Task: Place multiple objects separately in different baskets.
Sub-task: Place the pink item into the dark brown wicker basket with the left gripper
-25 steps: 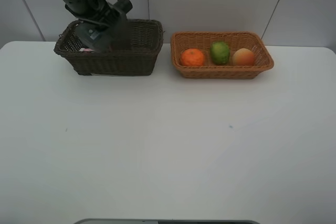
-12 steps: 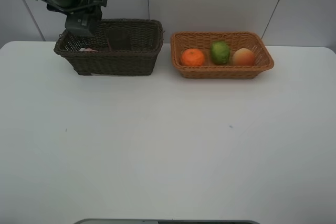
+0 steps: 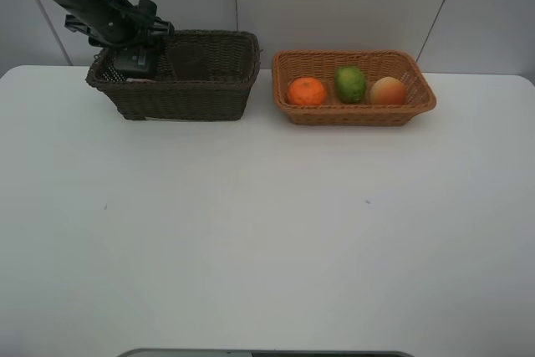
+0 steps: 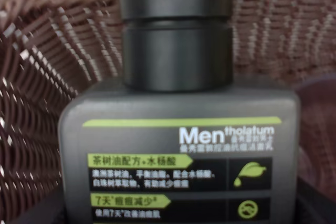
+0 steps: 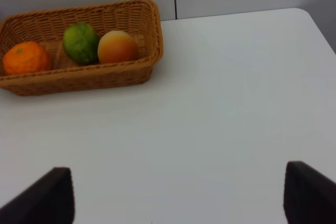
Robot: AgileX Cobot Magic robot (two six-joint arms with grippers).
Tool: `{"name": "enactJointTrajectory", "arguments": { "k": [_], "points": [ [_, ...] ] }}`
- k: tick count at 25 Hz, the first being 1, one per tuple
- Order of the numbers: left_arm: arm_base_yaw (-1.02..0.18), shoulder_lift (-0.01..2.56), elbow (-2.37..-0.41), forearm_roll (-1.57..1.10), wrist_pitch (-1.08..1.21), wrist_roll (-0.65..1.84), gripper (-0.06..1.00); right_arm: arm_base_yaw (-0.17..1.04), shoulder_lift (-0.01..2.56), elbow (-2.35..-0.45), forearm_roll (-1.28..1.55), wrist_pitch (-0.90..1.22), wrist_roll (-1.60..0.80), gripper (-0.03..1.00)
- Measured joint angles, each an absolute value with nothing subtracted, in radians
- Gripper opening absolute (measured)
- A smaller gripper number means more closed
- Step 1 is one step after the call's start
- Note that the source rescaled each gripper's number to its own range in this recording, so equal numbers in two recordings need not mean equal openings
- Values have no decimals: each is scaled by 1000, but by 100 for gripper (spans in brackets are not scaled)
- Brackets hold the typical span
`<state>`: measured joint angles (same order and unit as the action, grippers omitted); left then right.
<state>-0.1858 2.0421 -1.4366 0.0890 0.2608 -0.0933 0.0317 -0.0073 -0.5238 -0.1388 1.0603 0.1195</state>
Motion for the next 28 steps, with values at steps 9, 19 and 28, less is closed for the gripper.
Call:
{"name": "enactJointTrajectory", "arguments": {
  "k": [9,19,28],
  "points": [
    [-183,2117,-1437,88,223,-93,82,32,-7,-524,-139,1060,120,77],
    [-183,2120,-1437,86,222,-93,82,32,-7,-524,-139,1060,120,77],
    [-183,2049,-1437,84,218,-93,95,32,-7,-524,-139,1060,120,77]
  ]
}}
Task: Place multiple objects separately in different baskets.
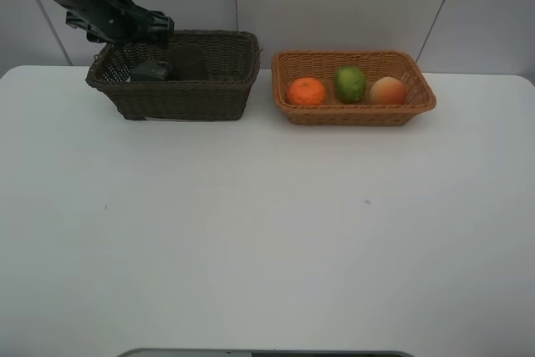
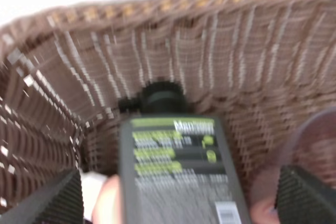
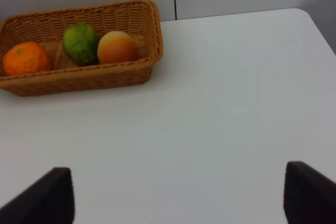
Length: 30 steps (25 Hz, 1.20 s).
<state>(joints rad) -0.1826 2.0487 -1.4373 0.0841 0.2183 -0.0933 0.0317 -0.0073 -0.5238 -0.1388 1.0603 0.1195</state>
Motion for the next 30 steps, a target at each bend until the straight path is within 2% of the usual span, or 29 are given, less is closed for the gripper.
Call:
{"name": "enactJointTrajectory", "arguments": {
  "k": [6,16,23,30],
  "points": [
    [-183,1940,-1423,81,293,-93,95,32,-7,-524,-139,1060,120,77],
    [-126,1331,-981,62,349,-93,95,32,-7,-524,-139,1060,120,77],
    [-125,854,-779,24,571,-93,95,32,-7,-524,-139,1060,120,77],
    [-125,510,-724,-14,841,-81,96,32,-7,-524,-139,1060,120,77]
  ]
}}
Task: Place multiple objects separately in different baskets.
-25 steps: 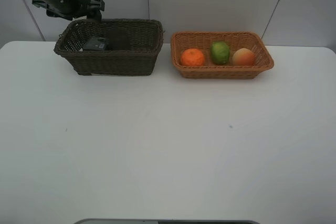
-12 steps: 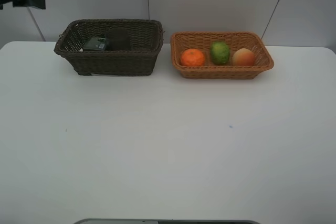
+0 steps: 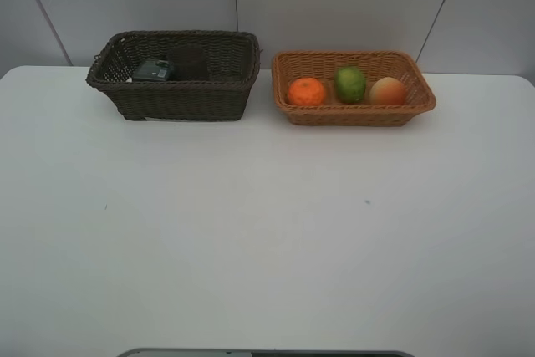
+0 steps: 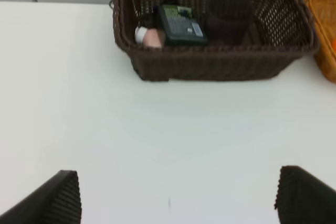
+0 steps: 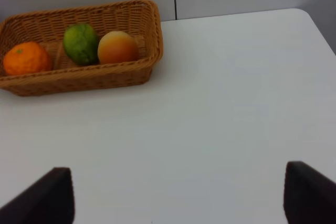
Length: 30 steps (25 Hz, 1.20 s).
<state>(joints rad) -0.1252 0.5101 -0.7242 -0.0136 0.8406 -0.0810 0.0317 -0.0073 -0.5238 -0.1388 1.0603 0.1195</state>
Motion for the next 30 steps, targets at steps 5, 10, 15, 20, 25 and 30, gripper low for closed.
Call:
{"name": "enactJointTrajectory", "arguments": {
  "k": [5,10,15,20,25,30],
  "points": [
    [-125,384,-691,-17,967,-79,96,32,-7,-524,-139,1060,120,77],
    [-125,253,-584,-33,993,-79,96,32,-7,-524,-139,1060,120,77],
    [-125,123,-527,-62,1001,-73,96,32,-7,-524,-139,1060,120,77],
    [-125,76,-525,-57,1013,-14,96,32,-7,-524,-139,1060,120,77],
    [-125,75,-505,-46,1048,0,96,32,-7,-524,-139,1060,120,77],
    [-125,53,-504,-42,1053,0,96,32,-7,-524,-139,1060,120,77]
  ]
}}
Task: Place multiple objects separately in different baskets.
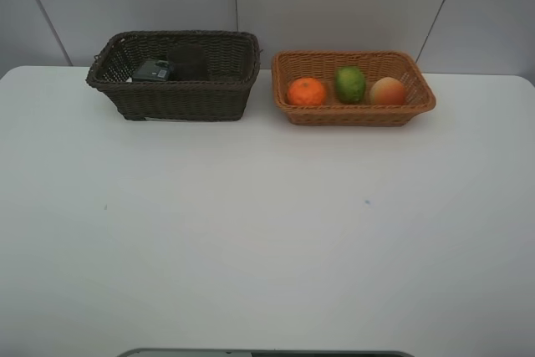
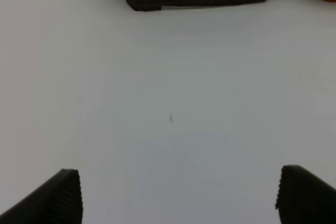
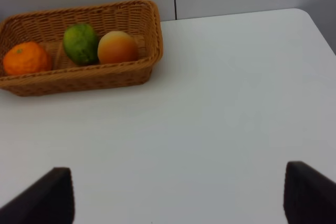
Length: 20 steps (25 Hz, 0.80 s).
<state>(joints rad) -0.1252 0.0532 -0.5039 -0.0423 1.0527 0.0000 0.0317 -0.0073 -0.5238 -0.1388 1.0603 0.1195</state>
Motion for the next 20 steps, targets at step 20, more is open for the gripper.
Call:
{"name": "enactJointTrajectory", "arguments": {
  "k": [20],
  "points": [
    [-125,-8,-504,-42,1054,5,96,32,-7,-524,-139,1060,120,77]
  ]
}}
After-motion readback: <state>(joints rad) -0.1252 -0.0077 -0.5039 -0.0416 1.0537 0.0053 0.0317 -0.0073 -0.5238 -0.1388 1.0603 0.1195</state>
